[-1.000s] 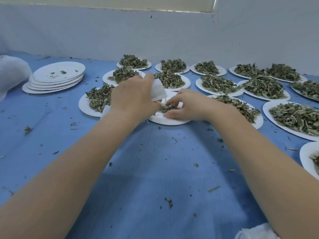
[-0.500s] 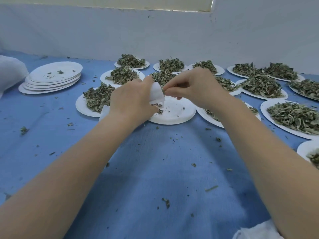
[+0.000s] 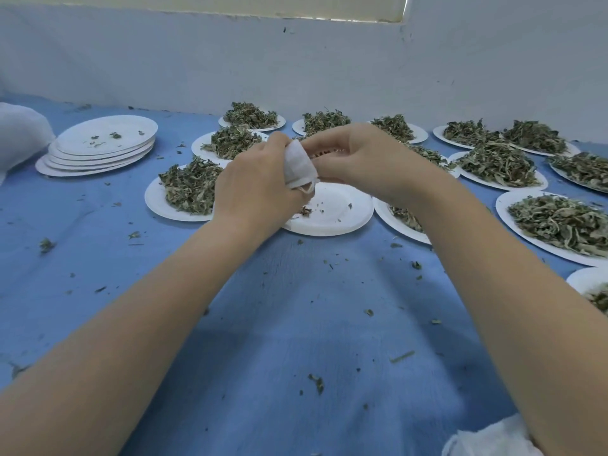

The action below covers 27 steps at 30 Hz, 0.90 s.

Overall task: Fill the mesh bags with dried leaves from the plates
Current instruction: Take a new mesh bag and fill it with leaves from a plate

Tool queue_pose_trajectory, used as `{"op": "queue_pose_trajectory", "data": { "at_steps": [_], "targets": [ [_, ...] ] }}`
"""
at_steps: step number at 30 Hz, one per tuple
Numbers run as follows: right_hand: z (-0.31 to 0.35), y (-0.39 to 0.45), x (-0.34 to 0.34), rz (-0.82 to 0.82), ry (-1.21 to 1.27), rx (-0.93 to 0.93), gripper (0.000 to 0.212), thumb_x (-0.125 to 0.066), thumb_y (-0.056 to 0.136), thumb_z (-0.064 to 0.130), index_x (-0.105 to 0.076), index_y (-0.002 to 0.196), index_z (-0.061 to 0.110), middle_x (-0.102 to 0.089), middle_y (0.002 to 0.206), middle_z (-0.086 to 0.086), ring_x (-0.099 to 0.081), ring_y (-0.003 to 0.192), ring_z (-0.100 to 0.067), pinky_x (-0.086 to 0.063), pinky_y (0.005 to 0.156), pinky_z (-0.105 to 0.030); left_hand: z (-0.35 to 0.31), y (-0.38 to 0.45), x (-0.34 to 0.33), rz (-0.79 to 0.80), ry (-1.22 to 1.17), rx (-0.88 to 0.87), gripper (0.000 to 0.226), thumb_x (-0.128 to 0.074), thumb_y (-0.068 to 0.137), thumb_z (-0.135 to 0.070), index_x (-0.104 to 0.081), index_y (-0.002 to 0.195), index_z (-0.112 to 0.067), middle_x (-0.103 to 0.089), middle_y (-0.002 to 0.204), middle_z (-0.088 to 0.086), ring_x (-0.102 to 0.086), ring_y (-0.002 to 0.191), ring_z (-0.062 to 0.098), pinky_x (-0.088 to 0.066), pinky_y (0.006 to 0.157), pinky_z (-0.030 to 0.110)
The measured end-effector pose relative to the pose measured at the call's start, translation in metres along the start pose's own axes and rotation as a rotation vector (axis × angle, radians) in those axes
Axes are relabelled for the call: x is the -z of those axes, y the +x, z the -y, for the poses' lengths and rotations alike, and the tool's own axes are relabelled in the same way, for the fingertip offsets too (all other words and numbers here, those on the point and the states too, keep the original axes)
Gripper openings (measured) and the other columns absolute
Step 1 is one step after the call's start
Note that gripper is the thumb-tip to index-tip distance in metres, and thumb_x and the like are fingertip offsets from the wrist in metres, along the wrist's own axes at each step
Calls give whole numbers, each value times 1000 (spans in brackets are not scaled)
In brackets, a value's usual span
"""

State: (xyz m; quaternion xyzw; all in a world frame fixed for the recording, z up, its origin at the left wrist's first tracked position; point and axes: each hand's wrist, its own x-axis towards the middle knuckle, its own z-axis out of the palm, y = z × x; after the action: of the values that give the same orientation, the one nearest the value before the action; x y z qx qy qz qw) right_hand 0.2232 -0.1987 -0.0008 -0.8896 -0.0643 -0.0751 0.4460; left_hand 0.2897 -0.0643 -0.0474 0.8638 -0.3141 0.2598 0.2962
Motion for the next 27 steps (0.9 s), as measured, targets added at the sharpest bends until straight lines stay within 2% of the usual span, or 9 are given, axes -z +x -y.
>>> {"op": "queue_pose_trajectory", "data": {
  "at_steps": [5, 8, 12, 16, 18, 20, 22, 24, 27],
  "targets": [
    [-2, 7, -10, -253, -290, 12, 15, -64, 81, 12, -76, 88, 17, -71, 75, 0, -53, 61, 0, -44, 60, -15, -8, -6, -3, -26, 49, -62, 48, -67, 78, -38, -52, 114, -10, -62, 97, 8, -56, 83, 31, -33, 61, 32],
    [2, 13, -20, -250, -335, 2, 17, -60, 80, 8, -72, 69, 15, -56, 52, 5, -42, 41, -2, -29, 41, -11, -10, -7, -2, -70, 57, -51, 40, -66, 76, -24, -55, 110, -6, -62, 93, 10, -55, 81, 31, -29, 60, 31],
    [3, 13, -20, -40, -375, -37, 34, -56, 82, 7, -46, 51, 19, -43, 47, 9, -38, 48, -7, -32, 50, -21, -11, -8, -1, -61, 17, -65, 42, -65, 72, -15, -57, 113, -7, -63, 93, 9, -55, 83, 32, -26, 62, 28],
    [6, 4, -10, 130, -227, -57, 26, -51, 87, 7, -52, 62, 14, -50, 50, 15, -46, 47, 1, -36, 47, -10, -13, -7, 2, -55, -60, -144, 59, -76, 63, -28, -58, 117, -9, -66, 98, 6, -60, 87, 30, -34, 65, 27],
    [6, 4, -6, 156, -219, -42, 15, -52, 87, 11, -59, 77, 2, -56, 66, -1, -53, 60, -11, -45, 58, -20, -10, -6, 2, -40, -67, -141, 70, -78, 61, -36, -52, 121, -11, -65, 103, 4, -61, 87, 28, -36, 65, 27],
    [5, 6, -2, 139, -237, -15, 21, -51, 89, 12, -59, 94, -7, -60, 80, -21, -54, 69, -32, -51, 69, -36, -4, -2, 2, 1, -30, -122, 78, -79, 61, -39, -45, 126, -14, -62, 109, 3, -60, 89, 27, -37, 66, 29],
    [4, 6, 3, 113, -223, 2, 22, -51, 91, 9, -63, 102, -5, -61, 100, -31, -56, 90, -46, -48, 86, -54, 3, 0, 3, 22, 57, -147, 72, -77, 64, -33, -43, 126, -15, -61, 106, 4, -59, 85, 29, -37, 63, 30],
    [6, 2, 6, 65, -116, 33, 24, -51, 90, 3, -69, 106, 3, -66, 104, -24, -61, 100, -37, -49, 92, -47, 6, 3, 6, 9, 85, -152, 60, -74, 67, -25, -48, 120, -13, -61, 97, 5, -56, 78, 28, -34, 60, 31],
    [3, 2, 6, -134, 64, 31, 31, -49, 85, -7, -73, 99, 8, -73, 93, -10, -69, 86, -20, -56, 83, -30, 9, 9, 14, 20, 100, -98, 45, -68, 66, -22, -53, 108, -14, -52, 83, -1, -44, 70, 24, -33, 58, 32]
  ]
}}
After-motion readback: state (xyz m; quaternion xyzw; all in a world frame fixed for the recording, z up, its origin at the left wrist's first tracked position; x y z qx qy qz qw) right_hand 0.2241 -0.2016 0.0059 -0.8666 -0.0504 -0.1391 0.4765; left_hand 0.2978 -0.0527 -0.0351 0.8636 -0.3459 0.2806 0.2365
